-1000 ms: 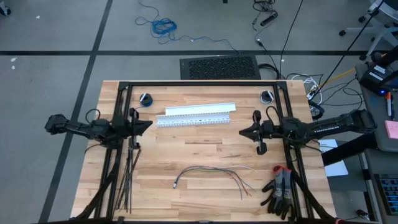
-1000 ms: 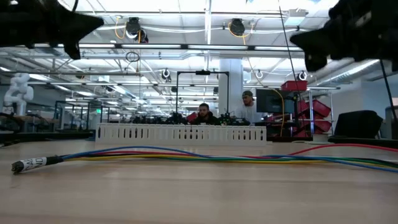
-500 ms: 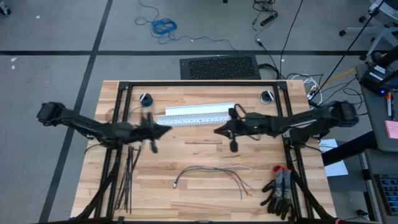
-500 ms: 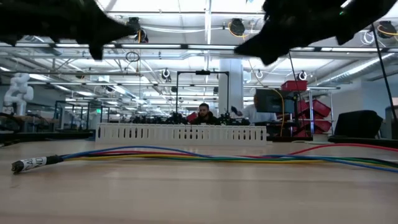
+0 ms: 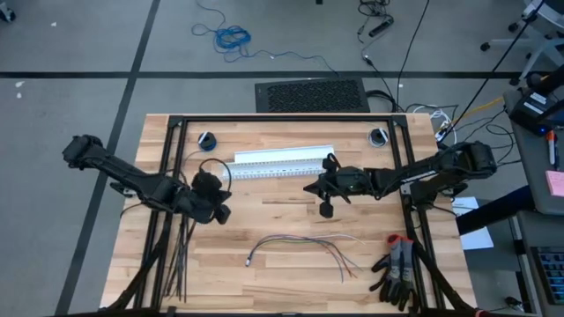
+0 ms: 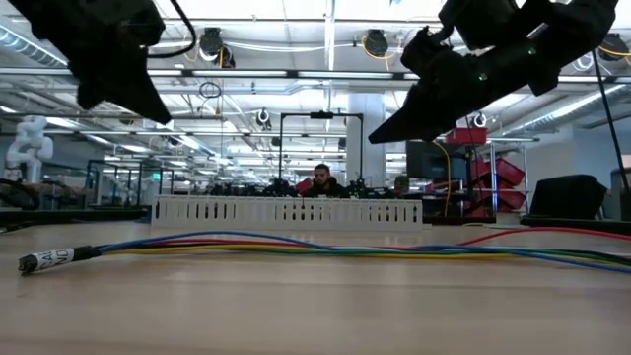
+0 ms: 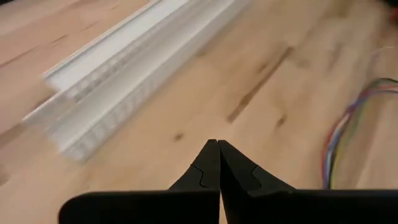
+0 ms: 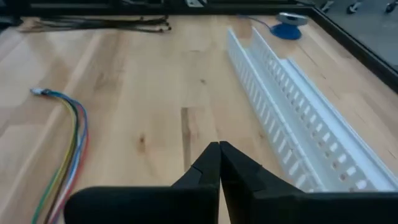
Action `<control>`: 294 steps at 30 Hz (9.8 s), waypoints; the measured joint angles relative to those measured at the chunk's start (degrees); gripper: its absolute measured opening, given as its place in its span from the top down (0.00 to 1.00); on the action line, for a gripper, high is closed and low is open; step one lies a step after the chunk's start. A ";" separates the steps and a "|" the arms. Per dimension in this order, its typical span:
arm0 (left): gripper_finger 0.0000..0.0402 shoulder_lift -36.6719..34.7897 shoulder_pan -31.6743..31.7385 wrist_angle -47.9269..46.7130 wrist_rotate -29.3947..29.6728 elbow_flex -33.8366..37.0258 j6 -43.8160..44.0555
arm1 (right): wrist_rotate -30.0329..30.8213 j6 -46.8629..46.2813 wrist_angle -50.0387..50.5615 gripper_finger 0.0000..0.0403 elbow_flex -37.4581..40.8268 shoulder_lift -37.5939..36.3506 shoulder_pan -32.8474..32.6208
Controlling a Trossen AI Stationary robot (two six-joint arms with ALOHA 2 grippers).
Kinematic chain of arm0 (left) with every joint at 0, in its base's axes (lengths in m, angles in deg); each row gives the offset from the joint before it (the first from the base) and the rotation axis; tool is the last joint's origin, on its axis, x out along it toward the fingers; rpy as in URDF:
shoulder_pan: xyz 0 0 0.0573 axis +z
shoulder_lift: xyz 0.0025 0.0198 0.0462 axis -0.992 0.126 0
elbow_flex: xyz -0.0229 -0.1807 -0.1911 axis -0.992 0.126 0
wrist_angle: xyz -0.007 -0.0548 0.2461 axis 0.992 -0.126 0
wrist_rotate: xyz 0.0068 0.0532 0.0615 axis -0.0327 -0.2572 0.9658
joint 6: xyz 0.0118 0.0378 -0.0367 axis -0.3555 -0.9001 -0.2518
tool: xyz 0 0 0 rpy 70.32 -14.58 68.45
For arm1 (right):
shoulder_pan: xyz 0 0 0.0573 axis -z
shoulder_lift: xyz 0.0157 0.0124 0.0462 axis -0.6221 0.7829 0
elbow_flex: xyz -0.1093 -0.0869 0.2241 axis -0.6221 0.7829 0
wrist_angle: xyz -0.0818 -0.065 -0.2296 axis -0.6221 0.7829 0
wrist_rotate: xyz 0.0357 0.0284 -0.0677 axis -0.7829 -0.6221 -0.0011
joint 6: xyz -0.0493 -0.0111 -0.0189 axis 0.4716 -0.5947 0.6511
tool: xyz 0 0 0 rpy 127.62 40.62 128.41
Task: Ziptie cables
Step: Wrap the black zip tie on the cables
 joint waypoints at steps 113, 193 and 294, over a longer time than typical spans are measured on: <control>0.97 23.40 1.38 -28.51 -23.07 -1.78 28.91 | -3.21 -2.60 -1.84 1.00 2.13 0.31 -2.45; 0.98 26.51 15.08 107.33 -66.30 3.80 -77.37 | -46.16 -8.81 -46.49 0.72 -14.72 24.72 -4.16; 0.97 30.64 14.32 100.96 -80.95 -0.25 -80.40 | -47.50 3.12 -18.89 0.90 -31.40 28.89 -7.14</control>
